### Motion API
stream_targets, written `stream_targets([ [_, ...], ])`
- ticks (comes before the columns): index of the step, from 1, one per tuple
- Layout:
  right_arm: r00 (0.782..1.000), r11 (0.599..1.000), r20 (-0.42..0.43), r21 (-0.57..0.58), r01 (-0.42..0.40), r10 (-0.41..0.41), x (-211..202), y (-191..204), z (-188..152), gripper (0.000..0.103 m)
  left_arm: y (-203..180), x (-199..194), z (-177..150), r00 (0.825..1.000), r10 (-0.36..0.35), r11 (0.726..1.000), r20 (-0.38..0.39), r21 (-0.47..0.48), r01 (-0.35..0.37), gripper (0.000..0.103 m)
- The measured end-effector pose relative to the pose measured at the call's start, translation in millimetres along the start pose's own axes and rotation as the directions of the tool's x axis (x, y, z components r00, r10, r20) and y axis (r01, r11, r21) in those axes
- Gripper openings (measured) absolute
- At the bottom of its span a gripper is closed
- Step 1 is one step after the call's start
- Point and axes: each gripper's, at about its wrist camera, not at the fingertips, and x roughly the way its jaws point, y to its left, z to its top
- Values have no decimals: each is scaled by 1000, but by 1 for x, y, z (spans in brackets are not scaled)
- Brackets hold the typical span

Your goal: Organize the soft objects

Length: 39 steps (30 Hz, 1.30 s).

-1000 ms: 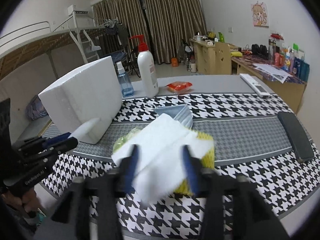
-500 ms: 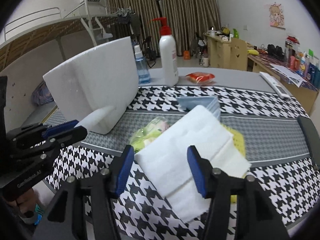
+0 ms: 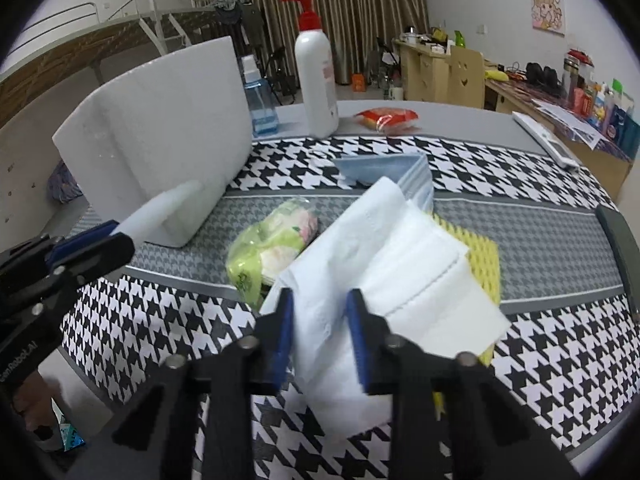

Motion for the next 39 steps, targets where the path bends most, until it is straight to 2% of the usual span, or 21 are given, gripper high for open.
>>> stream_targets([
  [2, 1000, 1000, 6, 0, 1, -1, -2, 0, 0, 16, 0, 0, 0, 1000, 1, 1000, 0, 0, -1, 17],
  [5, 1000, 1000, 29, 6, 2, -2, -10, -2, 2, 12, 0, -2, 0, 1000, 2, 1000, 4, 3, -2, 17],
  [12, 991, 997, 126, 52, -53, 47, -46, -15, 12, 12, 0, -9, 0, 1000, 1, 1000, 26, 13, -1, 17],
  [18, 974, 989, 200, 78, -126, 109, -67, -23, 18, 12, -1, -20, 1, 998, 4, 1000, 55, 30, -5, 17],
  [39, 950, 996, 297, -16, -92, 92, -90, 5, 38, 12, 2, -55, 26, 984, -12, 998, 180, 66, 0, 17],
])
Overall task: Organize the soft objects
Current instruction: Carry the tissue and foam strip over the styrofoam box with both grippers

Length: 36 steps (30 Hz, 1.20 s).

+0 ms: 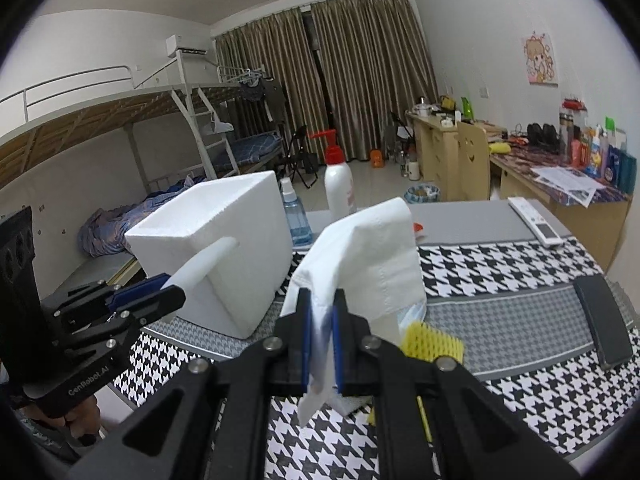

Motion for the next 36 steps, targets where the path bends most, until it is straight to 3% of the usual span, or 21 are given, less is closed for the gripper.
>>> stream_targets([
  [22, 997, 999, 73, -54, -8, 12, -8, 19, 24, 12, 6, -19, 26, 996, 1, 1000, 87, 13, -2, 17],
  [36, 995, 997, 101, -83, -8, 17, -4, 25, 39, 12, 19, -22, 44, 990, 49, 999, 133, 11, -51, 17],
])
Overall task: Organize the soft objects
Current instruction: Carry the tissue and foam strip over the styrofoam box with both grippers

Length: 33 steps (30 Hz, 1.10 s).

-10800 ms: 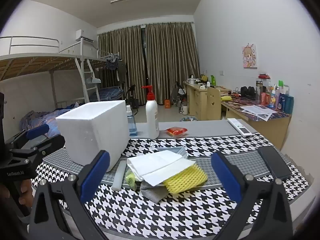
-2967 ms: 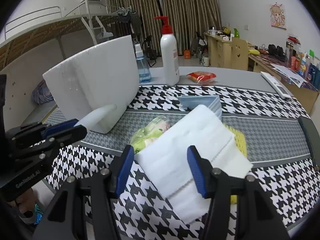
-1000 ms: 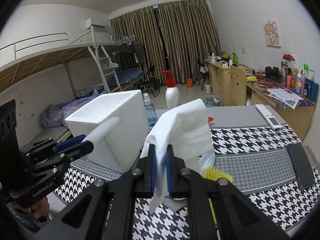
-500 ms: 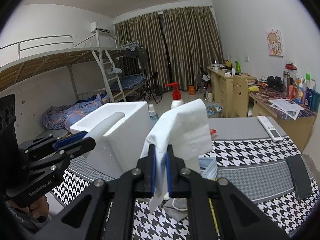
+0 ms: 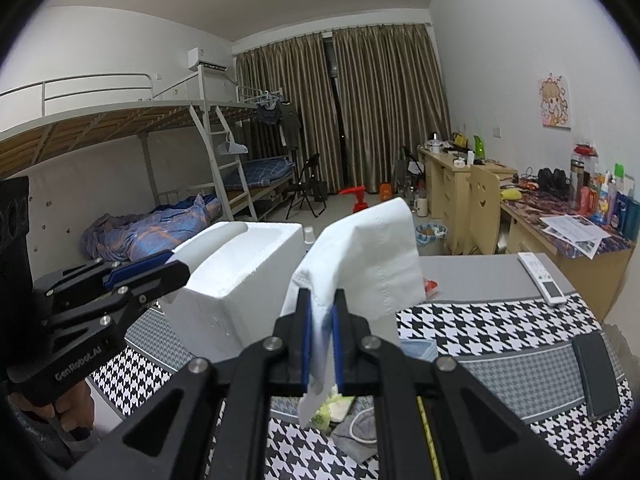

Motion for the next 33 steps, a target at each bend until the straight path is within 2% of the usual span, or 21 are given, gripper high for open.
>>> stream_targets([
  [7, 1000, 1000, 8, -12, 1, -1, 8, 4, 8, 12, 11, 0, 9, 999, 25, 1000, 24, 4, -25, 17],
  [15, 1000, 1000, 11, -25, -8, 9, 15, 13, 16, 12, 24, 6, 9, 999, 35, 999, 16, -15, -35, 17],
  [33, 998, 997, 26, -55, -48, 49, 33, 37, 33, 12, 52, 12, 11, 994, 106, 994, 11, -29, -106, 17],
])
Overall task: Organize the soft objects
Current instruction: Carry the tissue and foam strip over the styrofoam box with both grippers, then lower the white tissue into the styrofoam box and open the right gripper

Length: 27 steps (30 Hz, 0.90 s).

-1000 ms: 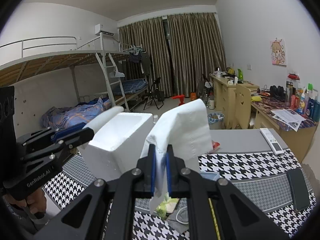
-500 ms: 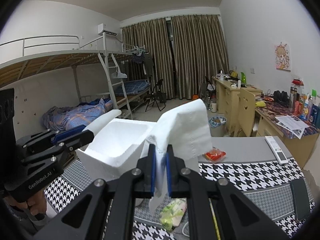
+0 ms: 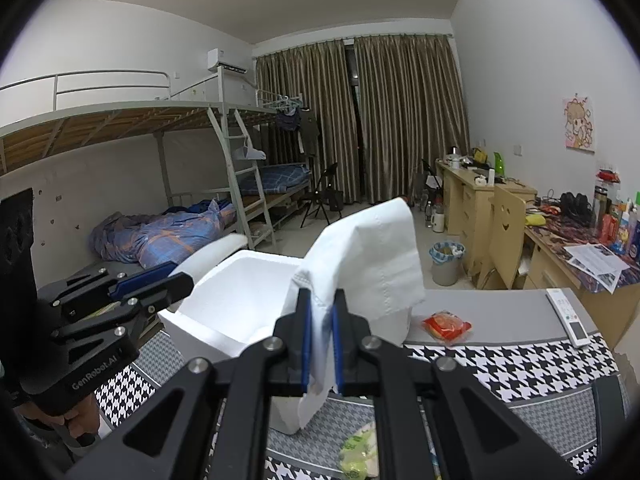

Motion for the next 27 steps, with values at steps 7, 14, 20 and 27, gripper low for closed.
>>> stream_targets([
  [7, 999, 999, -13, -13, -31, 31, 11, 6, 7, 12, 6, 1, 2, 1000, 18, 1000, 9, -9, -18, 17],
  [14, 998, 998, -30, -28, -63, 62, 24, 12, 13, 12, 15, 1, 2, 999, 42, 999, 10, -20, -42, 17],
  [20, 995, 995, -47, -39, -90, 89, 36, 12, 16, 12, 20, 3, 3, 998, 60, 998, 9, -30, -60, 17],
  [27, 992, 992, -66, -54, -115, 111, 47, 21, 20, 12, 32, 2, 2, 995, 104, 994, 6, -40, -103, 17],
])
